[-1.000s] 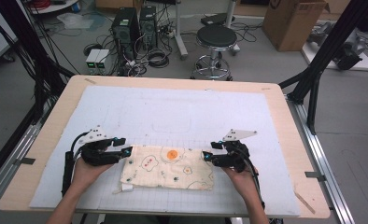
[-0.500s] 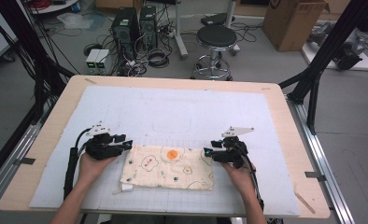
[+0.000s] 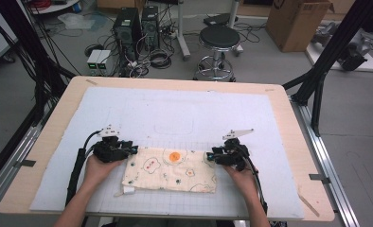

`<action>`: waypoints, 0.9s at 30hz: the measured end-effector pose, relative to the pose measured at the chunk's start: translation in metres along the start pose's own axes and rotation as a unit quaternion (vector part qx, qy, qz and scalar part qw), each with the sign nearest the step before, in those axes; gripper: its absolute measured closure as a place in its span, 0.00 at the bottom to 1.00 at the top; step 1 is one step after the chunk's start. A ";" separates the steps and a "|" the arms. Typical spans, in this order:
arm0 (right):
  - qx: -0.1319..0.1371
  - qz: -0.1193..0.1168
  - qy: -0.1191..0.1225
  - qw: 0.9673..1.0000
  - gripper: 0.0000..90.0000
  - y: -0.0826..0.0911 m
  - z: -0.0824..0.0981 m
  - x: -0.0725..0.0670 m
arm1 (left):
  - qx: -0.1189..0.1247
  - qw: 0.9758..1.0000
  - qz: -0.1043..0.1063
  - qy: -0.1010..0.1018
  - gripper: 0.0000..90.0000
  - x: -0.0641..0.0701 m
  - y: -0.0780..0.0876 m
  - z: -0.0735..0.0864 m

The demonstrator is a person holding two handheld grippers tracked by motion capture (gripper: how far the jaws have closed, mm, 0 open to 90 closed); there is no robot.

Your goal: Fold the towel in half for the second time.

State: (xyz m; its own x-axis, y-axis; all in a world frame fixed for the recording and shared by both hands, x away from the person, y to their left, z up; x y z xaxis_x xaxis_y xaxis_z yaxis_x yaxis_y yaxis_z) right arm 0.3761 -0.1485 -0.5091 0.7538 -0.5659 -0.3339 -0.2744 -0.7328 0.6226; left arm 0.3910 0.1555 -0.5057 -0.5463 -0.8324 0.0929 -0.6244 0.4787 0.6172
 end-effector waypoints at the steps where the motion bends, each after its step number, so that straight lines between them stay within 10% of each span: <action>1: 0.000 0.002 0.001 1.000 0.70 -0.001 0.000 0.001 | -0.002 1.000 0.002 0.001 0.71 0.001 -0.001 0.001; 10: -0.010 -0.017 -0.001 1.000 0.90 -0.002 0.003 -0.004 | -0.002 1.000 0.012 -0.021 0.92 0.008 0.001 0.002; 27: 0.000 -0.022 -0.001 1.000 0.94 0.004 -0.026 0.001 | 0.033 0.999 -0.003 0.026 0.93 -0.013 0.007 -0.018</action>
State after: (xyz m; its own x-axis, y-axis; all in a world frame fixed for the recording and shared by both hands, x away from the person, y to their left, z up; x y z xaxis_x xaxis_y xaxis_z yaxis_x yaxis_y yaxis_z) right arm 0.3907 -0.1419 -0.4888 0.7638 -0.5344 -0.3620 -0.2419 -0.7570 0.6070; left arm 0.4038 0.1647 -0.4881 -0.5136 -0.8480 0.1310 -0.6643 0.4895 0.5649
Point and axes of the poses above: each handheld gripper's, and its own axes: y roughly backward along the jaws, z roughly out of its underside, x roughly to its right, the point moved 10 cm from there along -y, roughly forward along the jaws, and after that the axes turned 9 degrees about -z, right-handed, at the moved point
